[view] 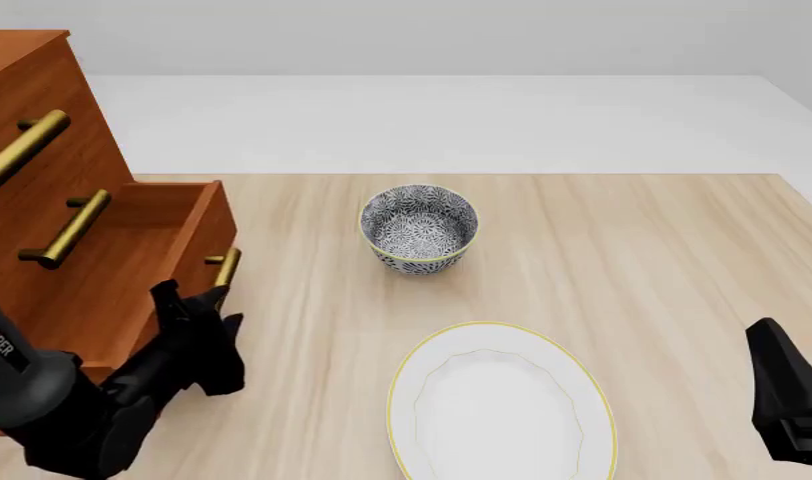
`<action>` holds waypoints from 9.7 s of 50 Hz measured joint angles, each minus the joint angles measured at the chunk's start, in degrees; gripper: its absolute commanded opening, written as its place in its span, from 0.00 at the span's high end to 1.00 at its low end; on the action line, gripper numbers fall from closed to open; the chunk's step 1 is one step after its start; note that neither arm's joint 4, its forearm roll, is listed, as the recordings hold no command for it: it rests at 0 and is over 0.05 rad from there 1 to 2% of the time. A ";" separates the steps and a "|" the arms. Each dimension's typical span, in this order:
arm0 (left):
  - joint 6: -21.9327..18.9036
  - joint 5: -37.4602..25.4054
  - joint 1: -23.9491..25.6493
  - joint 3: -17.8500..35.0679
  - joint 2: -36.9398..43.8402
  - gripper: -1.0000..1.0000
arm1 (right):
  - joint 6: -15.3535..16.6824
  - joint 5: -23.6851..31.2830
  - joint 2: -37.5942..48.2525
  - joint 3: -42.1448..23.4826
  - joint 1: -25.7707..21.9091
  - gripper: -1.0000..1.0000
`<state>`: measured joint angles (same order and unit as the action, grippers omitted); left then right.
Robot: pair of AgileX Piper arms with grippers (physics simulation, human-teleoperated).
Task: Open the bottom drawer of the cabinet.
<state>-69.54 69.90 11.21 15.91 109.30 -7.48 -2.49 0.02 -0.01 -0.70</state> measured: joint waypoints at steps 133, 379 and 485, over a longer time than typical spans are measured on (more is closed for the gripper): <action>3.25 -0.01 15.73 -10.93 -28.14 0.00 | -0.38 -0.69 -0.01 -0.01 0.00 0.00; 74.01 -55.03 -7.92 5.90 -29.88 0.00 | 0.76 0.50 0.04 -1.85 -0.56 0.00; 75.99 -53.39 6.94 12.73 -22.54 0.00 | 0.34 0.72 -0.01 -2.31 2.08 0.00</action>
<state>6.45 16.51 18.16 28.63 86.76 -7.13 -1.76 0.01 -2.32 1.38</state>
